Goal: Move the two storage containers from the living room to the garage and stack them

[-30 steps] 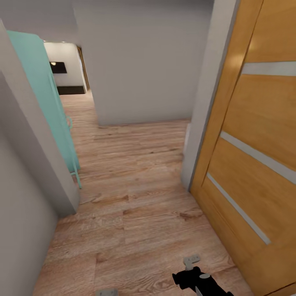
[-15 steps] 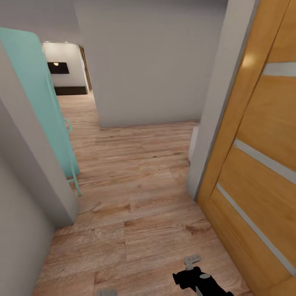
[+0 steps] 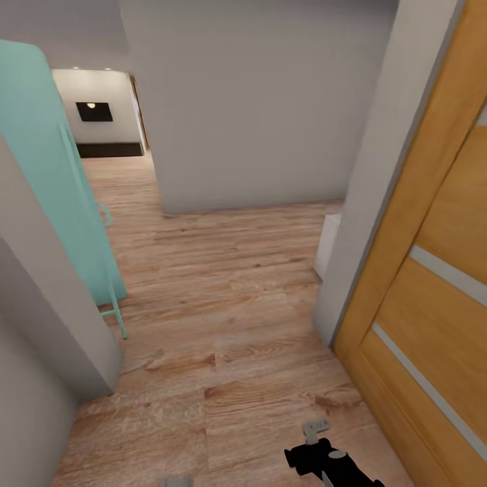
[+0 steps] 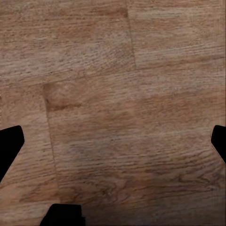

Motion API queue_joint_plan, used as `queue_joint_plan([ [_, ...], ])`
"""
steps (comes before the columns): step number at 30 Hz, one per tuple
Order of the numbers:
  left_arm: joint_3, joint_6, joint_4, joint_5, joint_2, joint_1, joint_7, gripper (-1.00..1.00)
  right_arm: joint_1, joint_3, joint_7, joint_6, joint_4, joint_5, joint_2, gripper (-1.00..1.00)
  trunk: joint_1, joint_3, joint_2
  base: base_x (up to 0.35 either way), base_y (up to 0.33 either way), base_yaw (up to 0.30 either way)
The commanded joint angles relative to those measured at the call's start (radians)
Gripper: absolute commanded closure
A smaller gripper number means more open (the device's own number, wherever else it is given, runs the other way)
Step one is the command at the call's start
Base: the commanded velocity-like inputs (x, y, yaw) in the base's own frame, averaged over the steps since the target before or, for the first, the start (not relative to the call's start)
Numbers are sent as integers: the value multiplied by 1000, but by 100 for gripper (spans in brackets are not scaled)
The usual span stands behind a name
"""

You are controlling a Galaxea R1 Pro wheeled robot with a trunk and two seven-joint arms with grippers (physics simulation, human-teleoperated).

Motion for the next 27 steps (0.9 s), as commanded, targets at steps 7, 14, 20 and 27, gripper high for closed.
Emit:
queue_joint_plan([
  [7,-1,2,-1,3,0,-1,4,-100,0,2,1,7,-2,4,0,-100,0,-1,0,343,75,0],
  [14,-1,2,-1,3,0,-1,4,-100,0,2,1,6,-2,4,0,-100,0,-1,0,343,75,0],
  [20,-1,2,-1,3,0,-1,4,-100,0,2,0,6,-2,4,0,-100,0,-1,0,343,75,0],
  [27,-1,2,-1,3,0,-1,4,-100,0,2,1,6,-2,5,0,-100,0,-1,0,343,75,0],
])
